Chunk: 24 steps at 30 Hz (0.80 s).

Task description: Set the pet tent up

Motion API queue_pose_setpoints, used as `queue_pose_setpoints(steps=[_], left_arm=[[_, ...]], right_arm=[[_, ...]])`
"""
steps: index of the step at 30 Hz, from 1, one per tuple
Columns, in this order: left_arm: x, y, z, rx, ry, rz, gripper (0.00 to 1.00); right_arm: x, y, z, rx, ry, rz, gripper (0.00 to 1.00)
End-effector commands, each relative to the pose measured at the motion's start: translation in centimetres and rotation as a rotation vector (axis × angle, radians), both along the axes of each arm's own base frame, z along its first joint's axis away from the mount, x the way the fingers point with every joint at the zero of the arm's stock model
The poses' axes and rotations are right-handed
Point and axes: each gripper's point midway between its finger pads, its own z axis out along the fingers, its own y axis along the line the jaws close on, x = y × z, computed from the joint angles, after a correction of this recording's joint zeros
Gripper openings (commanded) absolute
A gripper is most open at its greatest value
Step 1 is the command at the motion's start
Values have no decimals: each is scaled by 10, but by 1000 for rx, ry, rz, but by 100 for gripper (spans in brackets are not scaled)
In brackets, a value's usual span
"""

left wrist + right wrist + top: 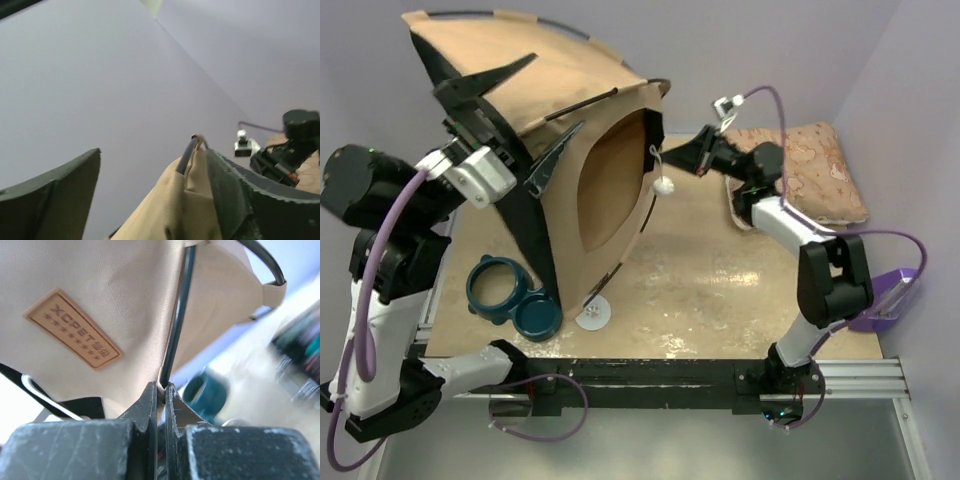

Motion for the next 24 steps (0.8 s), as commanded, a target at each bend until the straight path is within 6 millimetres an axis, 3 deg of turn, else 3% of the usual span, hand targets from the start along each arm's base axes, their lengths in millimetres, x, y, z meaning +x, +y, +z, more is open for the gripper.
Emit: queue_pose_setpoints(steps=[1,5,8,12,16,18,21,24], left_arm=[[21,12,-6,-42,-2,117,99],[22,12,-41,-11,66,120,99],[23,13,-83,48,150,128,99],[18,9,-175,187,388,98,99],[-23,-2,-279,358,688,-79,100],[-33,-1,-322,380,851,-93,100],[-33,5,-350,318,943,-38,100],[-26,10,-330,241,919,11,100]], right_arm=[[6,-61,108,41,-340,-163,0],[38,-116,133,-88,-430,-341,0],[61,-148,140,-219,-539,-462,0],[91,-179,132,-389,-605,-613,0],[115,-195,113,-498,-594,-702,0],[123,-200,98,-517,-547,-728,0],[128,-209,86,-532,-511,-787,0],[125,-210,75,-550,-518,-794,0]])
